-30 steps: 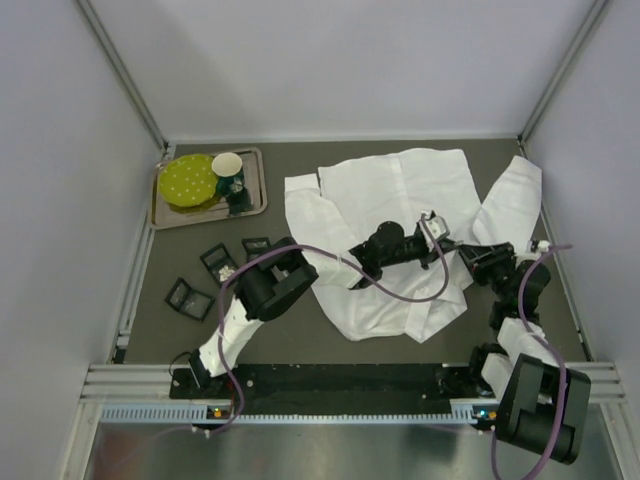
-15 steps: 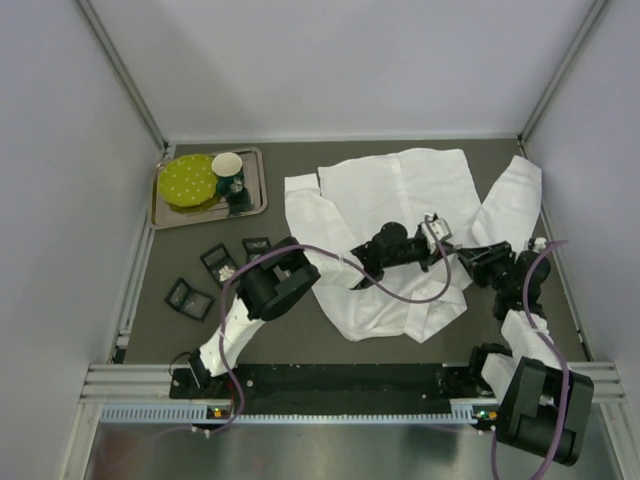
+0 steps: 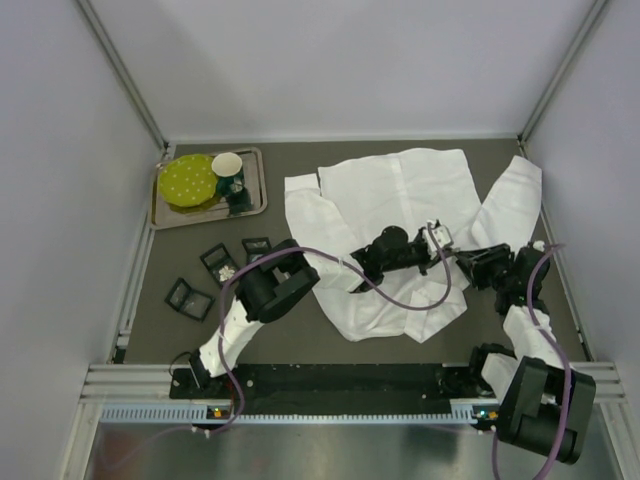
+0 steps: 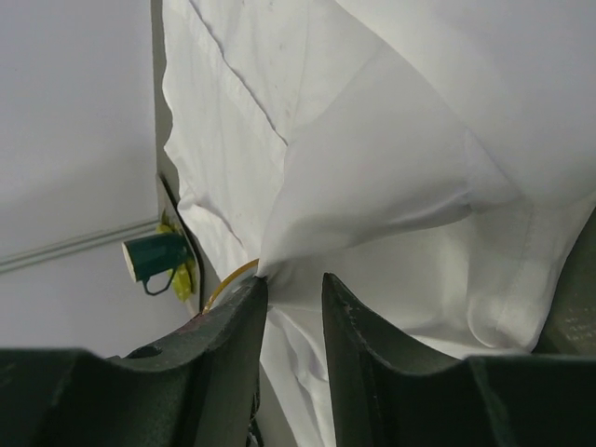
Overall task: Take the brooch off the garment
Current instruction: Remove the brooch from the clothes.
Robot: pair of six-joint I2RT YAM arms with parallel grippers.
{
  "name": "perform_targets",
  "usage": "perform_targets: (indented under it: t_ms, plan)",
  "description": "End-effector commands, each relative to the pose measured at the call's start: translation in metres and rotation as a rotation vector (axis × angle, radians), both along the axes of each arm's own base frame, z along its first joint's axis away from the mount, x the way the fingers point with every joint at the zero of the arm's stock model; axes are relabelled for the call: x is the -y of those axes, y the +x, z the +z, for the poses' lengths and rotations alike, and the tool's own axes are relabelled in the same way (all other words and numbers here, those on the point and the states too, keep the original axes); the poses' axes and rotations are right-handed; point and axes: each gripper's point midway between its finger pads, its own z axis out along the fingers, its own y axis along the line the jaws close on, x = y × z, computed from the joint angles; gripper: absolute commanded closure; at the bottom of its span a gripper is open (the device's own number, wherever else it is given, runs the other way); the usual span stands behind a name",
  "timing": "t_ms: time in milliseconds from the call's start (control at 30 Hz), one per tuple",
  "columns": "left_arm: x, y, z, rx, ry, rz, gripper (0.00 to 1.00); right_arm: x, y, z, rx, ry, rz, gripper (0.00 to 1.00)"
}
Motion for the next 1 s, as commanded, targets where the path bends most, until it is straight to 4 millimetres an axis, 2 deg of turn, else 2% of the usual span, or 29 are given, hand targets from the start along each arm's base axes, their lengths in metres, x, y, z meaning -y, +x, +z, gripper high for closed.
perform_targets:
  t_ms: [0, 133, 533, 967]
  plan:
    - [0.009, -0.154, -0.054, -0.182, 0.151, -0.427, 1.0, -0.024, 0.025, 0.129, 0.45, 0.053, 0.173, 0.64]
    - [0.01, -0.153, -0.049, -0.177, 0.124, -0.417, 1.0, -0.023, 0.024, 0.129, 0.461, 0.078, 0.165, 0.64]
    - [0.005, -0.156, -0.053, -0.17, 0.122, -0.429, 1.0, -0.012, 0.023, 0.12, 0.461, 0.12, 0.122, 0.64]
    - [0.0, -0.157, -0.053, -0.164, 0.102, -0.428, 1.0, -0.009, 0.02, 0.123, 0.464, 0.144, 0.109, 0.64]
